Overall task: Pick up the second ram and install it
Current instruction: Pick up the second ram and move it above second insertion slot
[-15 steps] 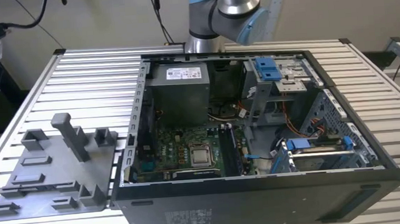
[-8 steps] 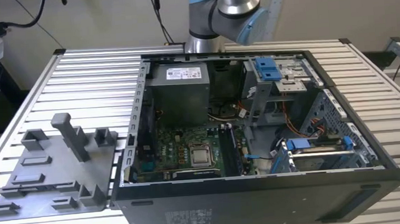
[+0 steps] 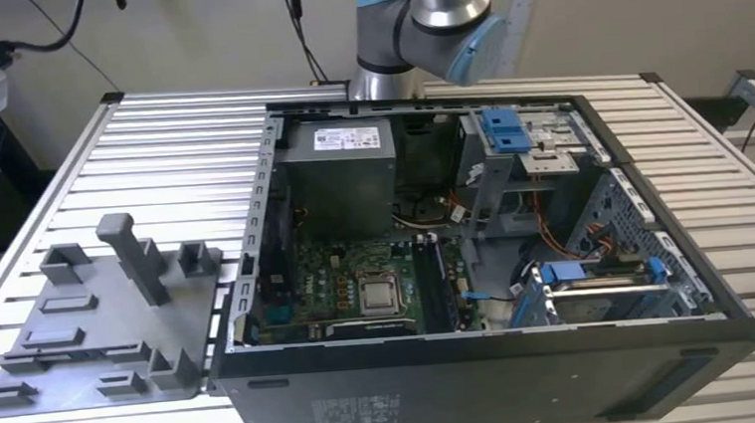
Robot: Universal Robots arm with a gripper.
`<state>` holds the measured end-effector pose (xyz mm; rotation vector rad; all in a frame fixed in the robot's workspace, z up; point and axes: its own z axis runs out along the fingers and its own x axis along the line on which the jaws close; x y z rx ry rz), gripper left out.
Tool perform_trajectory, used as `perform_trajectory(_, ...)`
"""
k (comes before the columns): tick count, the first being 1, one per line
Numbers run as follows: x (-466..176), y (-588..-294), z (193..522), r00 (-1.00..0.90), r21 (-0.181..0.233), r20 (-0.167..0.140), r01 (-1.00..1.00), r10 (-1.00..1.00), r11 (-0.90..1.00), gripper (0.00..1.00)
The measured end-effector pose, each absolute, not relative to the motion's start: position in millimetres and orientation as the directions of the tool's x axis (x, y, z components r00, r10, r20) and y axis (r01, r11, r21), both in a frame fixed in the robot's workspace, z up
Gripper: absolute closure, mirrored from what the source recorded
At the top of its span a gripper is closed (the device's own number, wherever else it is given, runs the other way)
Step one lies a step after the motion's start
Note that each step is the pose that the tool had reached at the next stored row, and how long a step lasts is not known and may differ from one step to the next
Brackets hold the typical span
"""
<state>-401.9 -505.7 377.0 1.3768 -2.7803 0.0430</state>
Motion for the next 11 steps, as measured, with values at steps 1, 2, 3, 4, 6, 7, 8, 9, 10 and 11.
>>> perform_trajectory(1, -401.9, -505.7, 377.0, -0.600, -0.008, 0.047, -0.800, -0.798, 0.601, 0.89)
perform_trajectory(2, -401.9, -505.7, 377.0, -0.595, -0.008, 0.047, -0.804, -0.803, 0.595, 0.89)
perform_trajectory(3, -401.9, -505.7, 377.0, -0.588, -0.008, 0.047, -0.808, -0.807, 0.589, 0.89)
perform_trajectory(4, -401.9, -505.7, 377.0, -0.582, -0.008, 0.047, -0.813, -0.812, 0.582, 0.89)
perform_trajectory(6, -401.9, -505.7, 377.0, -0.567, -0.008, 0.047, -0.823, -0.822, 0.568, 0.89)
perform_trajectory(7, -401.9, -505.7, 377.0, -0.561, -0.008, 0.047, -0.828, -0.827, 0.561, 0.89)
perform_trajectory(8, -401.9, -505.7, 377.0, -0.553, -0.008, 0.047, -0.833, -0.832, 0.554, 0.89)
perform_trajectory(9, -401.9, -505.7, 377.1, -0.547, -0.008, 0.047, -0.837, -0.836, 0.547, 0.89)
perform_trajectory(10, -401.9, -505.7, 377.1, -0.540, -0.008, 0.047, -0.842, -0.841, 0.540, 0.89)
perform_trajectory(11, -401.9, -505.7, 377.1, -0.532, -0.008, 0.047, -0.846, -0.845, 0.533, 0.89)
